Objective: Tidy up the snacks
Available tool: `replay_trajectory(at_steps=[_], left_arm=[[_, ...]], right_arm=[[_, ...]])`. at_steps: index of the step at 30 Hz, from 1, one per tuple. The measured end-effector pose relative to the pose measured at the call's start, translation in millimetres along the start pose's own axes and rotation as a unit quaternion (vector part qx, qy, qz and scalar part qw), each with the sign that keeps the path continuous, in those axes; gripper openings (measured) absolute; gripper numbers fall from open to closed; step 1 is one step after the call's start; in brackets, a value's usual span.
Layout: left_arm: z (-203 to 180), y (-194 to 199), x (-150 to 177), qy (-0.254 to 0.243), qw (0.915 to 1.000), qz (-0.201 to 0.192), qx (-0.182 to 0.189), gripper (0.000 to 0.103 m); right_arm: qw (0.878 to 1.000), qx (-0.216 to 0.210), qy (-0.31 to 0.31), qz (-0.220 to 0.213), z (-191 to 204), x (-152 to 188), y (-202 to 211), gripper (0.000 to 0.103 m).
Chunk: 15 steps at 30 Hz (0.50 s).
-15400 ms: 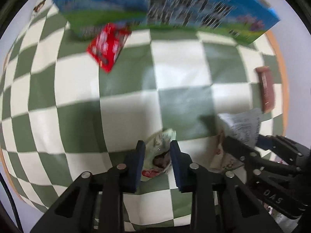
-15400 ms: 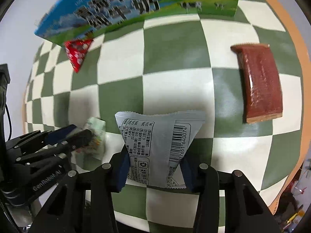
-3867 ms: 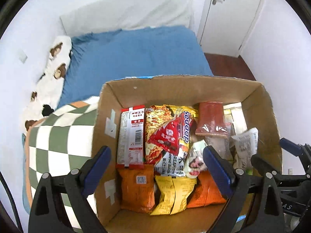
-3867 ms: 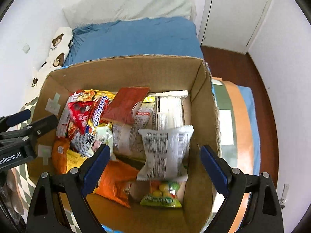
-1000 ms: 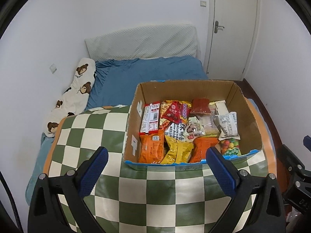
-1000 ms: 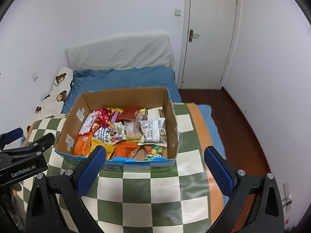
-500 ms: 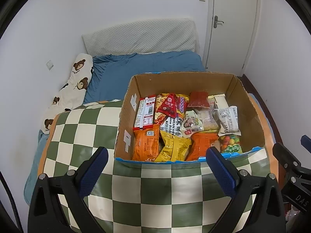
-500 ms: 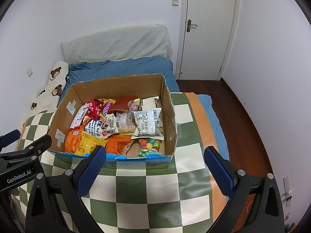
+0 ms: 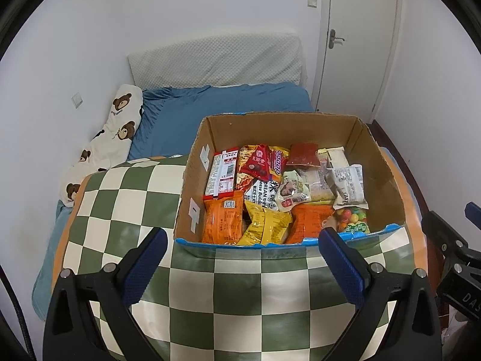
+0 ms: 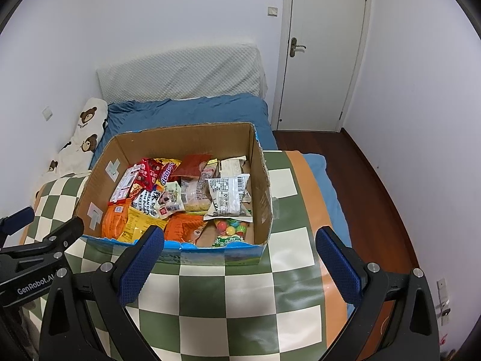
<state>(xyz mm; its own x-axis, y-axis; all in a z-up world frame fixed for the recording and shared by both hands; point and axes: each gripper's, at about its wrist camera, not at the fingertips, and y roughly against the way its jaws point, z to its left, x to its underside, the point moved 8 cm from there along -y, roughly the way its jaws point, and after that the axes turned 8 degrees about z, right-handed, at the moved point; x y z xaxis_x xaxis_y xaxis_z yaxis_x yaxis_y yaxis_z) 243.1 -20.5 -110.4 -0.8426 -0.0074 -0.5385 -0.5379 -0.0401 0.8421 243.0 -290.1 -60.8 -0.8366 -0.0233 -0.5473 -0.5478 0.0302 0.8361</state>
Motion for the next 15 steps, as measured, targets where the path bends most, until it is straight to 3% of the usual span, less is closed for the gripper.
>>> replay_trajectory(at_steps=[15], left_arm=[[-6.9, 5.5, 4.1, -0.013, 0.9999, -0.010, -0.004, 0.103]], right_arm=[[1.000, 0.003, -0.003, -0.010, -2.7, 0.3, 9.3, 0.103]])
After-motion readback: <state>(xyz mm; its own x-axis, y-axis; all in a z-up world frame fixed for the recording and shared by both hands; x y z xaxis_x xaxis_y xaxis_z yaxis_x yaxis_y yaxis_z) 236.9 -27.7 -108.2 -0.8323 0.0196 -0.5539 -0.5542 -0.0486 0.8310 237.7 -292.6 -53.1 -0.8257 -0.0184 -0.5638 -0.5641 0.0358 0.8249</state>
